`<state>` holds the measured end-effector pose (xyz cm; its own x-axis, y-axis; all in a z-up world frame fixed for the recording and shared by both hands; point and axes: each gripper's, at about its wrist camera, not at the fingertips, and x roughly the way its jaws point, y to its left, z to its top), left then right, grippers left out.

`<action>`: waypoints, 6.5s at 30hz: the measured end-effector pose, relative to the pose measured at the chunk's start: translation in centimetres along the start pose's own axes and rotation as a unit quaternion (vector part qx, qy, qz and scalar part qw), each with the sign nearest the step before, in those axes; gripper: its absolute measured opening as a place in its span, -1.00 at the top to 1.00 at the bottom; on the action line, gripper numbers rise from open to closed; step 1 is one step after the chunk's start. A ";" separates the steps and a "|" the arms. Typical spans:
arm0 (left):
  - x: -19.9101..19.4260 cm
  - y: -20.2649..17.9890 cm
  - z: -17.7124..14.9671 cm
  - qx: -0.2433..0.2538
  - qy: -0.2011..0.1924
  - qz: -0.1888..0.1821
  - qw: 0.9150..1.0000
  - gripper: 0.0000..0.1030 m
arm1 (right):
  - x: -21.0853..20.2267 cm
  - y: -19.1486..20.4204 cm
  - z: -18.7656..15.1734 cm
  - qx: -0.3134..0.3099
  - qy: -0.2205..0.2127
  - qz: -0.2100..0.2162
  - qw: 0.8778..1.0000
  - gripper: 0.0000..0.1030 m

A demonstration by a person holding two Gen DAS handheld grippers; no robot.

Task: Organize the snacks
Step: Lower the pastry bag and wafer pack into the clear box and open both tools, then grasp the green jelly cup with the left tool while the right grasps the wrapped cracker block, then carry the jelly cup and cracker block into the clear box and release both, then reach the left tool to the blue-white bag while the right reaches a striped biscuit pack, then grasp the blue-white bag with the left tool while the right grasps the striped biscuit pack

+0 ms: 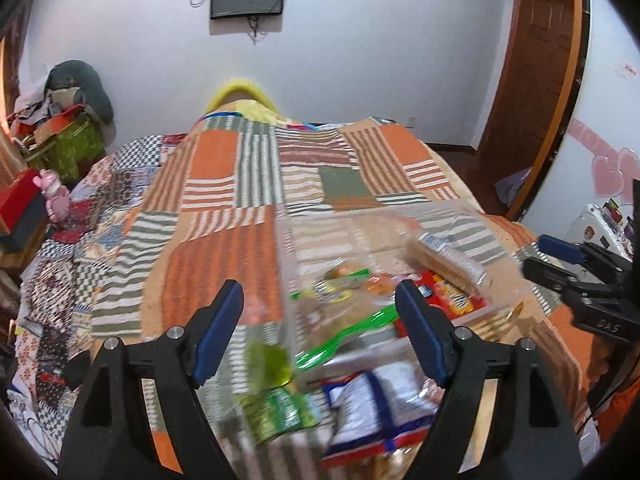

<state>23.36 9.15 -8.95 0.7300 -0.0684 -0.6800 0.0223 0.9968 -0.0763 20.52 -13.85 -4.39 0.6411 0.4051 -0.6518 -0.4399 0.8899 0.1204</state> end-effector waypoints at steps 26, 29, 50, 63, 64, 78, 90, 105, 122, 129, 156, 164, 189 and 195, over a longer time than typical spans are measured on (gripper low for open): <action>7.3 5.9 -7.4 -0.020 0.101 0.012 0.995 -0.54 | 2.5 0.4 -4.9 0.014 0.062 -0.022 0.998 -0.65; 8.3 6.0 -7.2 -0.010 0.101 0.014 0.995 -0.55 | 3.0 0.5 -5.1 0.016 0.068 -0.021 0.997 -0.65; 9.0 4.4 -8.6 0.033 0.068 0.034 0.997 0.19 | 4.4 1.1 -5.2 0.037 0.080 -0.020 0.996 -0.69; 2.7 5.9 -10.4 -0.008 0.056 0.032 0.998 0.23 | 1.6 0.4 -5.9 0.043 0.079 0.011 0.996 -0.05; 1.9 6.0 -10.6 -0.012 0.051 0.033 0.998 0.23 | 1.1 0.5 -5.8 0.041 0.075 0.009 0.996 -0.18; -4.4 2.8 -11.1 0.002 0.010 0.009 1.000 0.23 | 2.1 5.2 -8.3 0.012 0.112 0.044 0.993 -0.61; -5.6 -0.4 -10.3 0.004 -0.008 -0.016 1.000 0.23 | 0.1 4.2 -8.9 0.020 0.101 0.048 0.994 -0.03; -4.2 -3.5 -4.7 0.013 -0.047 -0.037 0.998 0.23 | -3.7 1.3 -3.5 0.041 -0.004 0.020 0.999 -0.01; 3.6 -5.0 1.4 0.014 -0.029 -0.054 0.998 0.23 | 3.9 1.1 1.0 0.034 -0.009 0.020 0.999 -0.01; 7.3 -4.7 1.8 0.001 -0.001 -0.060 0.998 0.23 | 6.4 1.3 1.3 0.025 0.012 0.024 0.999 -0.01; 1.4 -3.5 -2.2 0.029 0.008 -0.024 0.999 -0.20 | 0.5 0.4 -0.9 -0.004 0.012 0.048 0.999 -0.10; 2.5 -3.8 -5.3 0.014 0.061 -0.039 0.997 -0.30 | 0.9 0.8 -4.1 -0.006 0.058 0.060 0.997 -0.14; 5.3 -3.3 -8.7 -0.008 0.104 -0.062 0.993 -0.18 | 4.9 3.4 -7.7 -0.045 0.144 0.117 0.982 0.11; 2.7 -2.8 -8.5 -0.014 0.085 -0.053 0.995 -0.13 | 3.2 2.0 -8.6 -0.017 0.148 0.110 0.983 0.17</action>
<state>19.48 5.85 -16.80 0.5978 -0.1820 -0.7807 0.0723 0.9822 -0.1736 16.28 -12.58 -12.64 0.3200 0.5031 -0.8028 -0.5713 0.7784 0.2601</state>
